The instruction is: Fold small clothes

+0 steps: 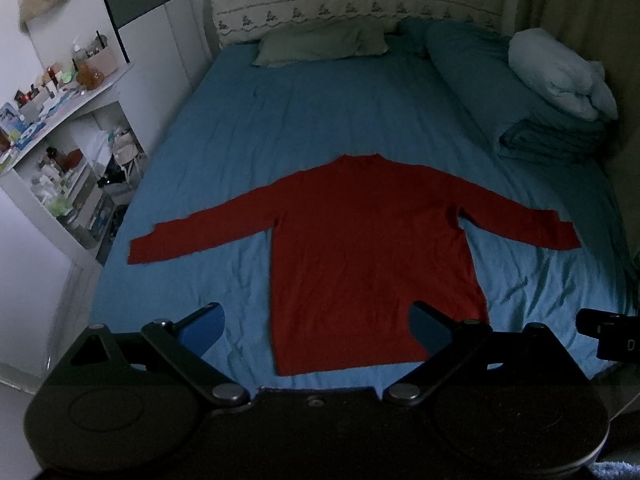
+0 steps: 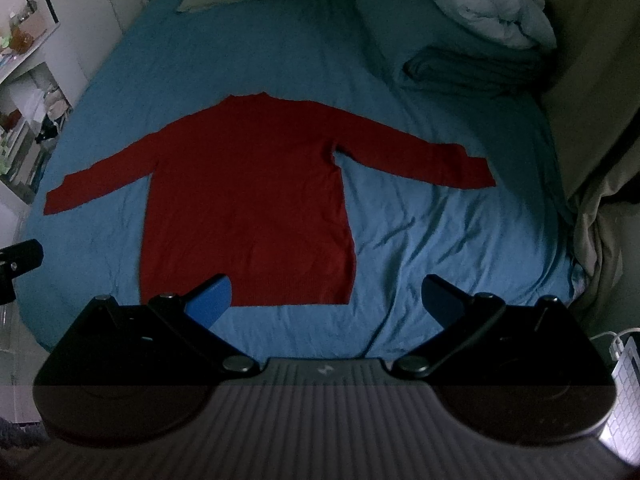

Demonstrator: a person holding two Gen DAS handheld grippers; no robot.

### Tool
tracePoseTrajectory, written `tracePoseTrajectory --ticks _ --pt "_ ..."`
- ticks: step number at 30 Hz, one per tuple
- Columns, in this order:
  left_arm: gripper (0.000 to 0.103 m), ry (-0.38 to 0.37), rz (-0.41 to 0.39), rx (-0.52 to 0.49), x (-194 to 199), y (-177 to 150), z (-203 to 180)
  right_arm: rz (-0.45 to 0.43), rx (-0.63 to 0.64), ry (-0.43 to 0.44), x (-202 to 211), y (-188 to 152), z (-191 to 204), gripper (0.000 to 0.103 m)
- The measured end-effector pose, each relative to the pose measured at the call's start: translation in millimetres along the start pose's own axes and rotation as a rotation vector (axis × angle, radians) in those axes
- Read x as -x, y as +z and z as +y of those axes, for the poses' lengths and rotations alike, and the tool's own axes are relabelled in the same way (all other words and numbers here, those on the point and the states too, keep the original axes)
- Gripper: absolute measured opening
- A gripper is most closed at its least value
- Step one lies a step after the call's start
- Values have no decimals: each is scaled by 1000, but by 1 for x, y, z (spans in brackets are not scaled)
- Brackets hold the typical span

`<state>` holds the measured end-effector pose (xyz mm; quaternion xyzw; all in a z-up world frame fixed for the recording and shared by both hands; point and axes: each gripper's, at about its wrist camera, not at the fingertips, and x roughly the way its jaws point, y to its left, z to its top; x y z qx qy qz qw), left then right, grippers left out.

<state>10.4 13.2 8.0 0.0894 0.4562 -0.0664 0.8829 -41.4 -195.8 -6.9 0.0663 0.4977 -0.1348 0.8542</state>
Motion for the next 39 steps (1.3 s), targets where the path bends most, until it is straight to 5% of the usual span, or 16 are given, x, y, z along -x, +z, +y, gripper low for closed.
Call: tracePoseTrajectory --ticks 11,19,32,39 --pt "101 -99 -66 -148 -19 55 1 -77 -144 -55 1 33 -7 103" --pt "101 -137 -110 -226 -55 115 -50 -160 -265 -108 -27 85 -73 103" --pt "101 -48 -68 -51 -172 180 -188 -107 -331 -89 -199 148 -243 103" --pt "101 -8 -28 -86 -272 185 -246 -108 -426 -102 -319 145 -307 103"
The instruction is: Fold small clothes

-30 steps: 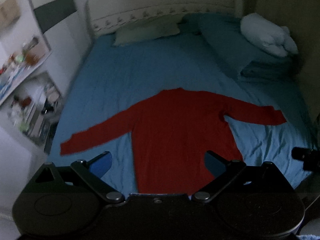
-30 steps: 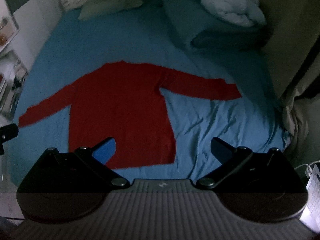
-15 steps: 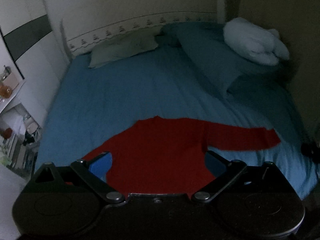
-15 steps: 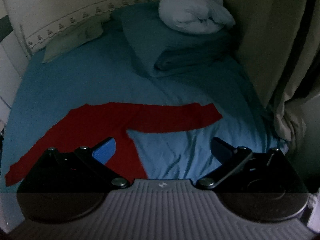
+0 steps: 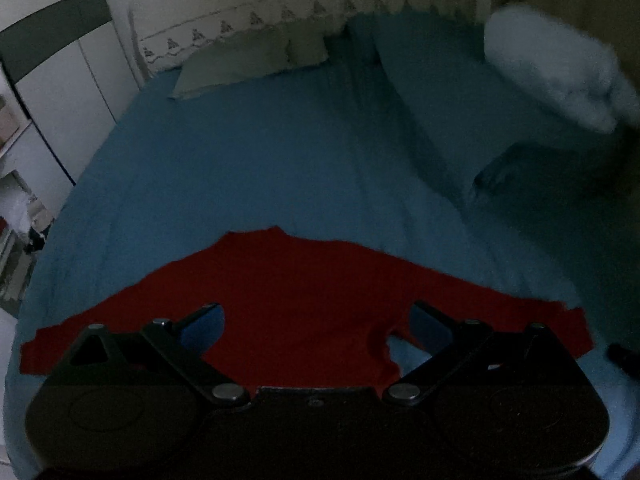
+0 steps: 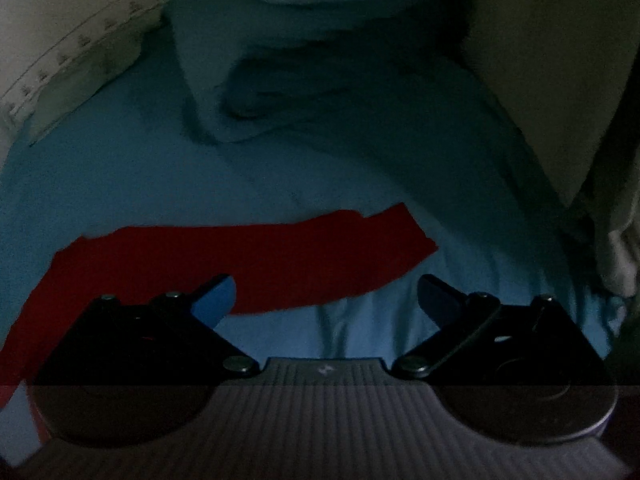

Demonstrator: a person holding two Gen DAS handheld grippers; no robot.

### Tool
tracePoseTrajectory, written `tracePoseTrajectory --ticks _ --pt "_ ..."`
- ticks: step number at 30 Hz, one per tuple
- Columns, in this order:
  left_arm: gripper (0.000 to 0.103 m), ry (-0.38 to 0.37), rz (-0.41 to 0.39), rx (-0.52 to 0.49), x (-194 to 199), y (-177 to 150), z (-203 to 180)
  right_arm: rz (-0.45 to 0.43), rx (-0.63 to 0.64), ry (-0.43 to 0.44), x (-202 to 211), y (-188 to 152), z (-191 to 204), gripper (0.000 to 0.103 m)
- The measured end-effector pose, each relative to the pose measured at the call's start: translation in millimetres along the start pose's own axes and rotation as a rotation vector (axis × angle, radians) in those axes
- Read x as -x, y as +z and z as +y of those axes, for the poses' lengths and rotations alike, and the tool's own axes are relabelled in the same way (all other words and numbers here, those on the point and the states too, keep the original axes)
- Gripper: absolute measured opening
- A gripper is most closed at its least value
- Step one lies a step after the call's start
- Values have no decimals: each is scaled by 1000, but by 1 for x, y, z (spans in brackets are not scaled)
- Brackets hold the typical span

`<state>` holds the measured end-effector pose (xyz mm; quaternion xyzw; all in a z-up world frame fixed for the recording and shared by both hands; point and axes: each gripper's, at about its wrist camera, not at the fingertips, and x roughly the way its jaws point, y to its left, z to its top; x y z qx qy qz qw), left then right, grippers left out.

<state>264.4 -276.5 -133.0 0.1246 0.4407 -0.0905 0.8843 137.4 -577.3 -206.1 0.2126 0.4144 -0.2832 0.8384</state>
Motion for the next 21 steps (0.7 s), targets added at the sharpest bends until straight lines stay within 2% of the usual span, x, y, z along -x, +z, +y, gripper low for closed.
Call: tracePoseTrajectory --ticks 6,9,11,14,18,21 --pt "100 -33 36 -16 -107 -6 -29 7 -151 -11 -100 -16 -41 103" --pt "96 -44 67 -2 -159 -3 -34 26 -227 -1 -142 -31 -58 91" --pt "96 -58 84 11 -186 0 -36 33 -283 10 -162 -39 -67 84" --pt "94 -72 120 14 -222 1 -36 48 -388 25 -191 -46 -84 80" --pt "92 -78 164 0 -261 -3 -35 34 -490 39 -210 -53 -98 76" --pt "90 -77 187 -21 -283 -9 -38 6 -525 51 -216 -54 -101 62"
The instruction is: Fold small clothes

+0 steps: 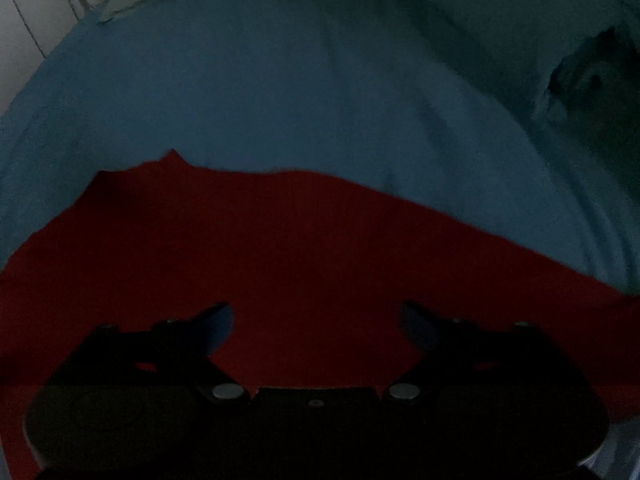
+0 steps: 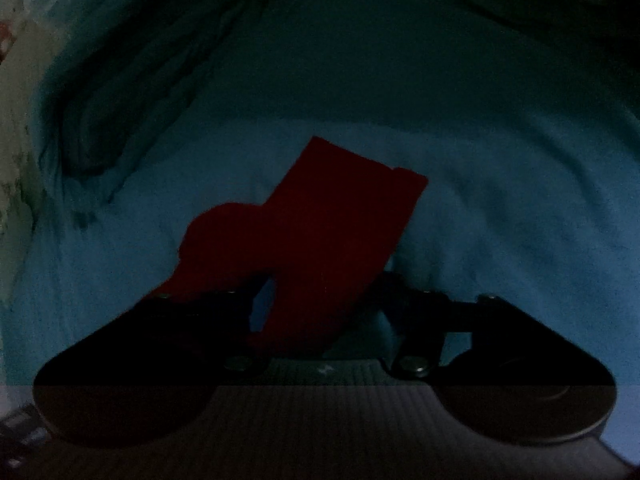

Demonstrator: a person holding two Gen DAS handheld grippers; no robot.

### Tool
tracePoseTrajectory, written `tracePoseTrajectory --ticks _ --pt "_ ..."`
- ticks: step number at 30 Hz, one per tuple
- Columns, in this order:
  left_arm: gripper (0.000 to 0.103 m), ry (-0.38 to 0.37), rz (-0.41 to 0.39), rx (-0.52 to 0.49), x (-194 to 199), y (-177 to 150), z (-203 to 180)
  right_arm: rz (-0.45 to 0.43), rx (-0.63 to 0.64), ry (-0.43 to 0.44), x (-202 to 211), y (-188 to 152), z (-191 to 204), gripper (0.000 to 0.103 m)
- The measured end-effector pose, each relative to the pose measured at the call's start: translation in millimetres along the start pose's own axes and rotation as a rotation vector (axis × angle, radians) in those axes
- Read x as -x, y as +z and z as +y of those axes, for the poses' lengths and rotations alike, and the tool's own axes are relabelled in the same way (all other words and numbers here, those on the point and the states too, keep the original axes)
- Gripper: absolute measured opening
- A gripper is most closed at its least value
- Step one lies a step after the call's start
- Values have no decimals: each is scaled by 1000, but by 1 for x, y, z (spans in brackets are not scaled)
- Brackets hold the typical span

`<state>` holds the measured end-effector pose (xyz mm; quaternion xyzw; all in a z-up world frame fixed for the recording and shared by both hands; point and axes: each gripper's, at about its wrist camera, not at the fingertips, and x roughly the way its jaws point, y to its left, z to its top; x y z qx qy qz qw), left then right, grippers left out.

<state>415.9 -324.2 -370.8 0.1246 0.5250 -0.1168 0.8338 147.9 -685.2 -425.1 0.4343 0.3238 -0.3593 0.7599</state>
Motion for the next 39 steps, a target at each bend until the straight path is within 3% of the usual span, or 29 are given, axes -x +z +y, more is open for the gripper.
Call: tracePoseTrajectory --ticks 2,4,9,11,14,17,20,24,28,30,34,36,39 --pt "89 1 14 -10 -14 -2 -1 -5 -3 -9 -5 -1 0 36" --pt "88 1 29 -23 -27 -4 -4 -1 9 -16 -11 0 4 26" --pt "94 20 33 -66 -44 -9 -9 -65 104 -14 4 0 31 24" --pt "102 27 42 -78 -47 -9 -8 -94 140 15 14 -1 48 24" --pt "97 -36 53 -36 -42 -4 7 -131 191 79 29 -4 83 24" --pt "93 -32 -32 -6 -14 -1 32 -160 249 177 42 -11 137 23" --pt "93 -40 -131 49 26 -1 82 -181 315 323 58 -28 211 23" --pt "94 2 -196 152 65 -10 169 -185 492 537 78 -88 313 22" --pt "97 118 -241 238 82 -33 251 -136 767 682 66 -197 386 22" --pt "97 144 -214 275 76 -47 282 -81 893 672 40 -258 404 22" --pt "96 131 -146 319 57 -80 319 89 1096 548 -24 -368 401 22" --pt "96 120 -135 310 54 -97 323 97 1138 502 -35 -395 395 22" --pt "96 73 -131 290 46 -108 325 46 1173 508 -35 -405 389 25"
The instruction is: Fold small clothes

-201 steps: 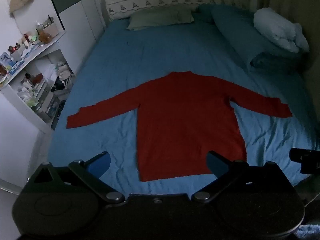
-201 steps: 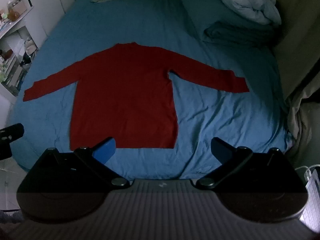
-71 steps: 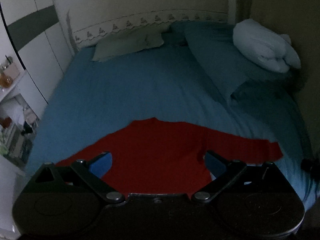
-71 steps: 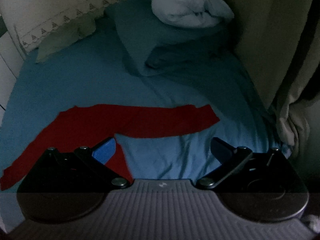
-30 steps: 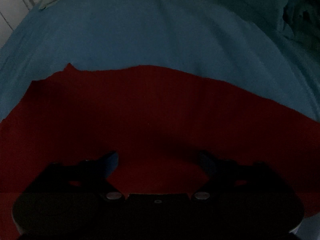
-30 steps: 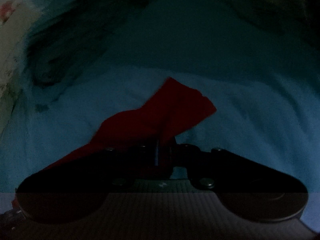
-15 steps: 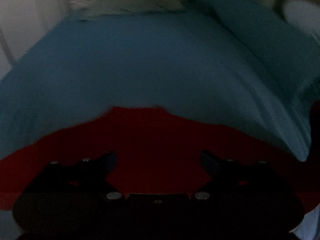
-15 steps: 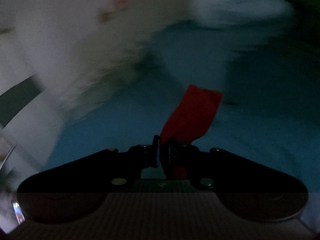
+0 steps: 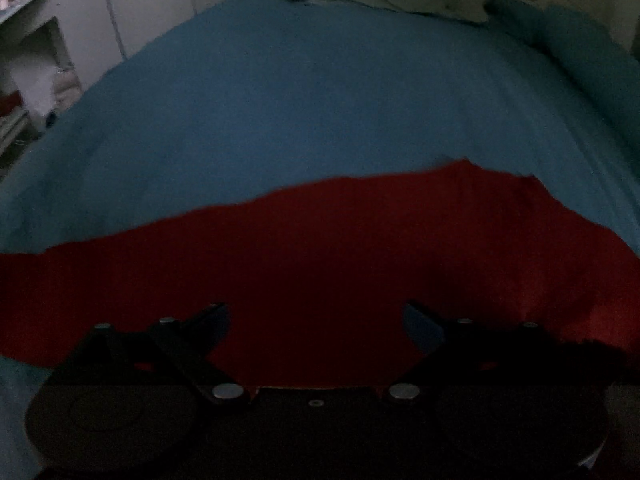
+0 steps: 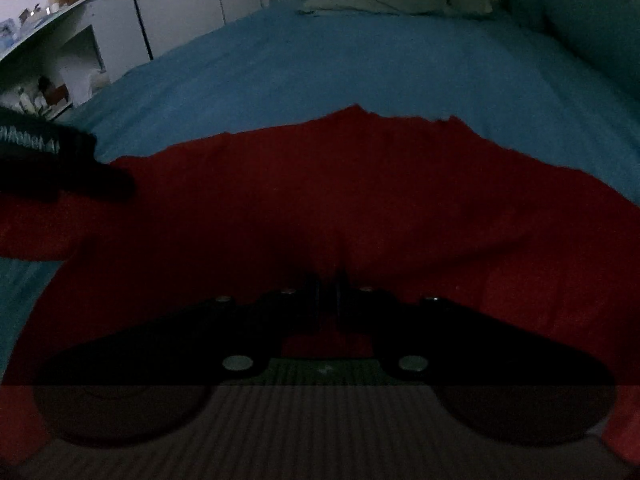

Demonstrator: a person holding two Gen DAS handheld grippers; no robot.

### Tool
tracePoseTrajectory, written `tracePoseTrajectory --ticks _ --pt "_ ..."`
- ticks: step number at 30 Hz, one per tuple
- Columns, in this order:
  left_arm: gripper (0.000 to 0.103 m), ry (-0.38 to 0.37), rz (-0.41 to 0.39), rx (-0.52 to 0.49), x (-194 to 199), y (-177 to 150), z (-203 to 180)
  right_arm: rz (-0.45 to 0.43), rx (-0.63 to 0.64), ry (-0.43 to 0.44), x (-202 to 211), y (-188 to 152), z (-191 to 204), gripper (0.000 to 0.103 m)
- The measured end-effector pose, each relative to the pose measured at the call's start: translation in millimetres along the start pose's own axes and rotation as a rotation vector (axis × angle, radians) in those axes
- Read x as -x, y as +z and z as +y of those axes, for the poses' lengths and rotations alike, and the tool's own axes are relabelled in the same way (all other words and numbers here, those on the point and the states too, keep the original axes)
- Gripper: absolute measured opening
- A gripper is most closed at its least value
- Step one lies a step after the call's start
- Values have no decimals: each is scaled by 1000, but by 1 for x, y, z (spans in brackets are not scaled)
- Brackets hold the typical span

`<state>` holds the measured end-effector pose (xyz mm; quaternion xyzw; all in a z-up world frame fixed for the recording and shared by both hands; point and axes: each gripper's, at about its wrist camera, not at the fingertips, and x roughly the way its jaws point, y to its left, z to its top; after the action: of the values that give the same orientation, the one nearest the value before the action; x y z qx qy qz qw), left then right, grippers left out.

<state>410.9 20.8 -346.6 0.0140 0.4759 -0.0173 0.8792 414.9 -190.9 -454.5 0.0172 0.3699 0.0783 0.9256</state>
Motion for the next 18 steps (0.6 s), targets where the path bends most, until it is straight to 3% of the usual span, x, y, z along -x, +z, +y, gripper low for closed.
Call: tracePoseTrajectory --ticks 1,3,4,5,9,12,16,18 --pt "96 -24 14 -3 -4 -1 -3 -2 5 -3 -3 -2 0 29" --pt "96 -72 43 5 -7 -3 -8 3 25 15 -2 -5 -6 49" --pt "96 -106 59 14 -7 -2 -12 2 40 23 2 -7 -8 68" --pt "96 -129 67 20 -7 -1 -15 -6 58 16 4 -1 -8 80" --pt "96 -250 100 18 -5 8 -36 -31 97 -26 43 10 -12 84" --pt "95 -296 127 -17 -13 8 -65 -14 62 -69 76 1 -27 85" --pt "79 -341 186 76 -45 7 -84 7 4 -94 98 -11 -45 85" --pt "78 -330 153 139 -45 4 -84 13 -8 -109 102 -16 -51 85"
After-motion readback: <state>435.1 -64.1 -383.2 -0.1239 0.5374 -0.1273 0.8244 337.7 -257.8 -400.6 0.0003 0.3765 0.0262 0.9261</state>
